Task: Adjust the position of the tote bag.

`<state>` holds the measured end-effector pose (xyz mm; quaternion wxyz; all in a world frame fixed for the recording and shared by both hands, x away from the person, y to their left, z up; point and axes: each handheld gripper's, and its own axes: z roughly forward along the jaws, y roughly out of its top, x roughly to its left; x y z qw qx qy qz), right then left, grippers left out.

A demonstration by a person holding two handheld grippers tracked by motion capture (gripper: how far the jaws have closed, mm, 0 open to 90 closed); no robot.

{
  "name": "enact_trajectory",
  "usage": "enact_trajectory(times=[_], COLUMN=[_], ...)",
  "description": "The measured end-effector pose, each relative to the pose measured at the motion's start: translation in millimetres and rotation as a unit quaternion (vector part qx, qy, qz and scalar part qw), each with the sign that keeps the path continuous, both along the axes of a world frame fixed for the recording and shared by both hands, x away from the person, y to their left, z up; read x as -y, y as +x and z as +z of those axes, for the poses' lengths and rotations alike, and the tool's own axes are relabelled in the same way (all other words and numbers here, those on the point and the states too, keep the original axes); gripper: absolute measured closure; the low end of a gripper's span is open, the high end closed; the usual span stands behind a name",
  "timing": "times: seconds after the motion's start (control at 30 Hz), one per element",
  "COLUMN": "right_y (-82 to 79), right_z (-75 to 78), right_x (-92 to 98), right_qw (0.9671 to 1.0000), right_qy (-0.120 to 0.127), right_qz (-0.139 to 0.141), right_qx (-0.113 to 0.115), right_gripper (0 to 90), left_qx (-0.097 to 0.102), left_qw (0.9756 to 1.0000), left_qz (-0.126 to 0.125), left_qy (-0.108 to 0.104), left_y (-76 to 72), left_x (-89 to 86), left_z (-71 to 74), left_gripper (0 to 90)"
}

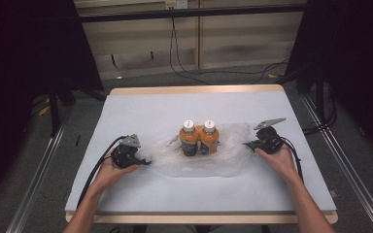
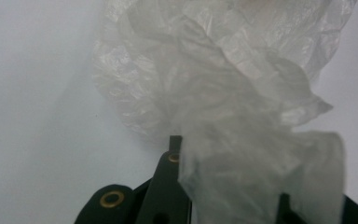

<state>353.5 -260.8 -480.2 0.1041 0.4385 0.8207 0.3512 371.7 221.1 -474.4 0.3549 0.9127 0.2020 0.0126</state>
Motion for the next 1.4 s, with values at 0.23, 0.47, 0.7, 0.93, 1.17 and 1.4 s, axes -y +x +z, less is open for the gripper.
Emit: enact_trajectory(times=[0.23, 0.47, 0.7, 0.93, 1.17, 1.4], right_y=[-0.2, -2.4, -9.0, -15.3, -19.7, -24.5], right_z=[0.1, 10.5, 36.7, 59.2, 73.7, 91.9], right_x=[2.8, 5.1, 9.1, 18.6, 17.2, 8.7], right_qw=[0.9998, 0.9985, 0.9931, 0.9869, 0.9833, 0.9798], right_qy=[0.000, 0.032, 0.071, 0.096, 0.104, 0.107], right_qz=[-0.015, -0.020, -0.027, -0.037, -0.036, -0.019], right_qx=[0.016, 0.041, 0.089, 0.125, 0.145, 0.168], right_gripper=[65.8, 41.0, 28.6, 23.3, 24.5, 31.7], left_qx=[-0.005, 0.011, 0.035, 0.066, 0.100, 0.120], left_qw=[0.9998, 0.9979, 0.9914, 0.9797, 0.9732, 0.9704], left_qz=[0.009, 0.023, 0.056, 0.094, 0.093, 0.078], left_qy=[-0.018, -0.060, -0.113, -0.164, -0.185, -0.195], left_y=[2.7, 0.3, -1.5, -4.7, -13.6, -20.2], left_x=[-5.9, -10.6, -25.6, -47.6, -43.3, -34.1], left_z=[0.7, 18.7, 40.3, 61.9, 82.7, 97.7], left_gripper=[84.0, 59.4, 37.5, 30.3, 35.8, 44.7])
